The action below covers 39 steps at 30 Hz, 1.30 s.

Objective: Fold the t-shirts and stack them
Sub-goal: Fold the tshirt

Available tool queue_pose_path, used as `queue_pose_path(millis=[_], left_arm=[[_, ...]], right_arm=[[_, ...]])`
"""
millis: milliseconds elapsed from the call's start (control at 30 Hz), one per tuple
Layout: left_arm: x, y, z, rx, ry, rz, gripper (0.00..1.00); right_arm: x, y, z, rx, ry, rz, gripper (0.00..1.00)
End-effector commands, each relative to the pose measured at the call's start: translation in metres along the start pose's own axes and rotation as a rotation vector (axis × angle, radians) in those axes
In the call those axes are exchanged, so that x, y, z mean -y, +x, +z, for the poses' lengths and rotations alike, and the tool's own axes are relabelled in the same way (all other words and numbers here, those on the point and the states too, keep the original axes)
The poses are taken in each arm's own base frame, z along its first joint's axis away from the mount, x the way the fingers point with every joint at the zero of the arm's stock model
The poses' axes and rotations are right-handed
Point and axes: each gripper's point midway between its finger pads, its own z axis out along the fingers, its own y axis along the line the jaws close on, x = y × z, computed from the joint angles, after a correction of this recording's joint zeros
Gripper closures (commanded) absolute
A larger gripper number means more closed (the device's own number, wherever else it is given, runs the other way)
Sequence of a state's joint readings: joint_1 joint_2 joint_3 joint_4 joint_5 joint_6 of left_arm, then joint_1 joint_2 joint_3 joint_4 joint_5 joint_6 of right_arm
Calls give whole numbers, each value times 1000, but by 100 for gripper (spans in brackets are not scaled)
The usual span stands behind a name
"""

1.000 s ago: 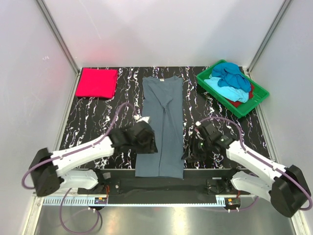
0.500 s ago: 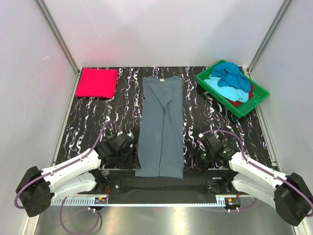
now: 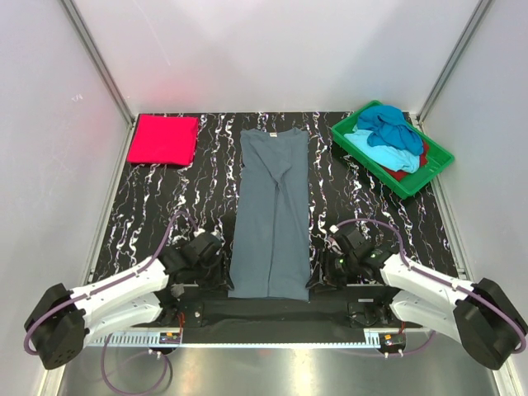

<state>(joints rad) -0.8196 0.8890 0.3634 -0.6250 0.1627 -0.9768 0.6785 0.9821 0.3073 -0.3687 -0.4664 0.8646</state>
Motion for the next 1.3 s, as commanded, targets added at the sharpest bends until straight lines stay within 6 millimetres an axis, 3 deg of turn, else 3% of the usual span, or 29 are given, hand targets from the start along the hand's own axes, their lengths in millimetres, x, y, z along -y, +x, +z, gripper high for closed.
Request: queue_pose_path(millis=[0, 100, 533, 800, 933, 967, 1033, 1067, 1167, 1200, 1267], left_arm=[[12, -2, 0, 5, 58, -1, 58], [8, 0, 3, -3, 45, -6, 65], [9, 0, 5, 0, 52, 3, 73], [10, 0, 8, 1, 61, 6, 78], [11, 1, 10, -7, 65, -2, 85], [11, 1, 10, -10, 63, -2, 90], [11, 1, 10, -8, 66, -4, 100], [12, 0, 9, -6, 67, -9, 100], [18, -3, 7, 4, 80, -15, 100], [20, -4, 6, 6, 86, -17, 100], [27, -7, 3, 12, 103, -29, 100]], right_arm=[[-9, -1, 3, -3, -40, -47, 54], [-14, -2, 4, 2, -52, -50, 55], [-5, 12, 10, 8, -39, -17, 57], [-12, 15, 11, 13, -46, -29, 55], [-13, 14, 13, 25, -36, -25, 59], [-13, 15, 14, 27, -36, -24, 60], [-13, 14, 15, 32, -33, -24, 64], [-15, 14, 15, 34, -41, -31, 66], [-19, 11, 14, 46, -44, -37, 82], [-21, 10, 14, 51, -48, -38, 93], [-26, 7, 11, 67, -66, -38, 100]])
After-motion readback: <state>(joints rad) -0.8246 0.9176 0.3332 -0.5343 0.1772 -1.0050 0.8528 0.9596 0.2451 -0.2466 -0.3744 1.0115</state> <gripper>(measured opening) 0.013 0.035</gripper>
